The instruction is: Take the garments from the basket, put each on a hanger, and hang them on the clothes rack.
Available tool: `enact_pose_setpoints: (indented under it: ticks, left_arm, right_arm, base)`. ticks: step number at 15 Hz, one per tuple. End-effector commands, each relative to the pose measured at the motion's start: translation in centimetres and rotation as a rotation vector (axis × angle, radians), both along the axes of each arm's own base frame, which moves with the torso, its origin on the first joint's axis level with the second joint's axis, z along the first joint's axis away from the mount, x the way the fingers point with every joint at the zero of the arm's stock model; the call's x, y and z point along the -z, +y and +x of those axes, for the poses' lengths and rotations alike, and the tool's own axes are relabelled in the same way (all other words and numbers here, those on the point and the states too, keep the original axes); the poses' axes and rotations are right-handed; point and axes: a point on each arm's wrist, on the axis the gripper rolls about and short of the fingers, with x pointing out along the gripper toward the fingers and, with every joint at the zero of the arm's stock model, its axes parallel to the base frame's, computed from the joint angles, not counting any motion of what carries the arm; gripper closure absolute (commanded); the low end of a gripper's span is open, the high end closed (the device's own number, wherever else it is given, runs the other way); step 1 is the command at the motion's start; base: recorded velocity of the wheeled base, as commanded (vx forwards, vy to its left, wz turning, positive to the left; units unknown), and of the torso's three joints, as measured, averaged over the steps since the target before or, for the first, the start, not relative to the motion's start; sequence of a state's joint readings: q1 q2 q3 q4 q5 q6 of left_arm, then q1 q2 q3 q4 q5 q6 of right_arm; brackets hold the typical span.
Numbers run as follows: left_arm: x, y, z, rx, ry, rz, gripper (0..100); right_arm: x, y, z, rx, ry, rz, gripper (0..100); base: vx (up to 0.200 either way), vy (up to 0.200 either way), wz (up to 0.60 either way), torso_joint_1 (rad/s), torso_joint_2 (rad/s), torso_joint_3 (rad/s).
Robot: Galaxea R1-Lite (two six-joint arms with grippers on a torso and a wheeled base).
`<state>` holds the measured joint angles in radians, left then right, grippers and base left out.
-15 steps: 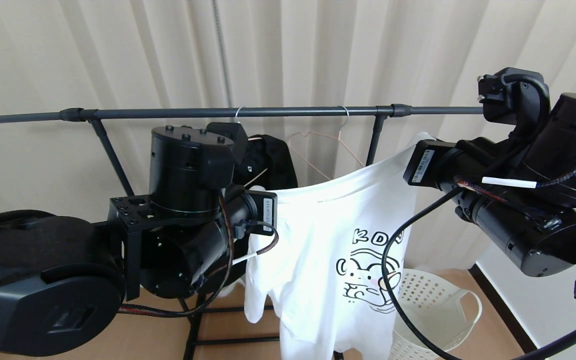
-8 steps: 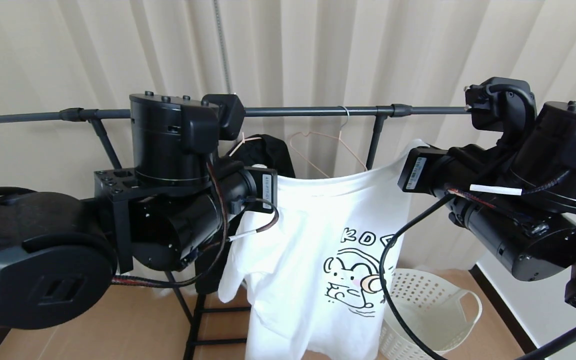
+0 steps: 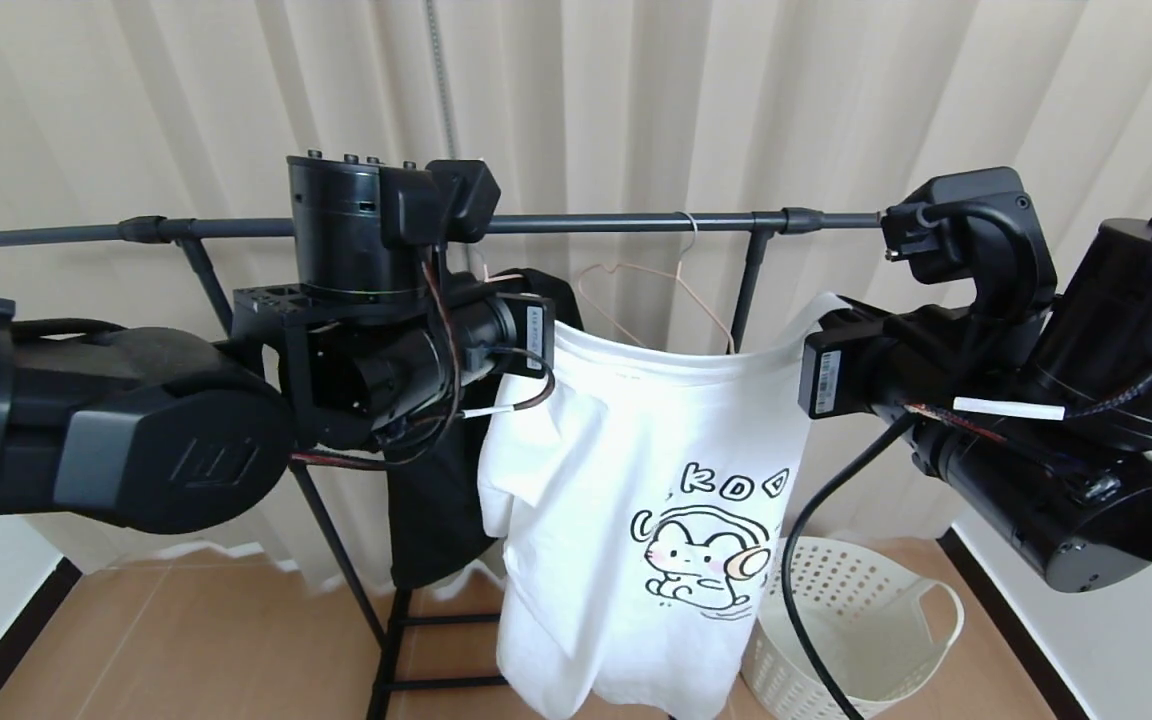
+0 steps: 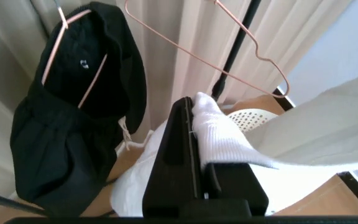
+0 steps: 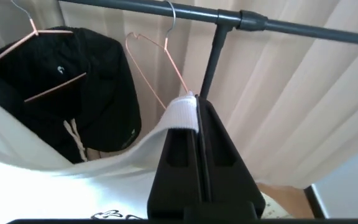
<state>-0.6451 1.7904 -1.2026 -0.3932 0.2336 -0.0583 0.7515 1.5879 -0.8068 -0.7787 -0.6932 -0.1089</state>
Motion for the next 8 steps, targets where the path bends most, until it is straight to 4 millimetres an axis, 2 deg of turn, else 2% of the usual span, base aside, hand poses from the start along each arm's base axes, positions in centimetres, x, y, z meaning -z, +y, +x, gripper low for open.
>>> enact_pose_setpoints:
  ticks: [1, 3, 6, 7, 8]
  left_arm:
    - [0.7, -0.6, 1.1, 0.0, 0.006, 0.017, 100]
    - [1.2, -1.1, 1.8, 0.026, 0.014, 0.019, 100]
    - [1.5, -1.9, 3.4, 0.06, -0.024, -0.02, 100]
    - [1.4, -2.0, 3.5, 0.075, -0.033, -0.029, 100]
    - [0.5, -2.2, 3.8, 0.118, -0.057, -0.056, 100]
  right_arm:
    - [0.4, -0.1, -0.2, -0.002, 0.015, -0.019, 100]
    - [1.4, -0.5, -0.6, 0.002, 0.048, -0.098, 100]
    - [2.0, -0.1, -3.3, -0.086, 0.089, -0.182, 100]
    - [1.9, 0.0, -3.7, -0.1, 0.094, -0.187, 100]
    - [2.2, 0.5, -4.8, -0.149, 0.116, -0.215, 100]
  base:
    - [0.0, 0.0, 0.0, 0.0, 0.0, 0.0]
    - [0.0, 0.0, 0.0, 0.0, 0.0, 0.0]
    - [0.0, 0.0, 0.0, 0.0, 0.0, 0.0]
    - [0.0, 0.0, 0.0, 0.0, 0.0, 0.0]
    - [0.0, 0.0, 0.0, 0.0, 0.0, 0.0]
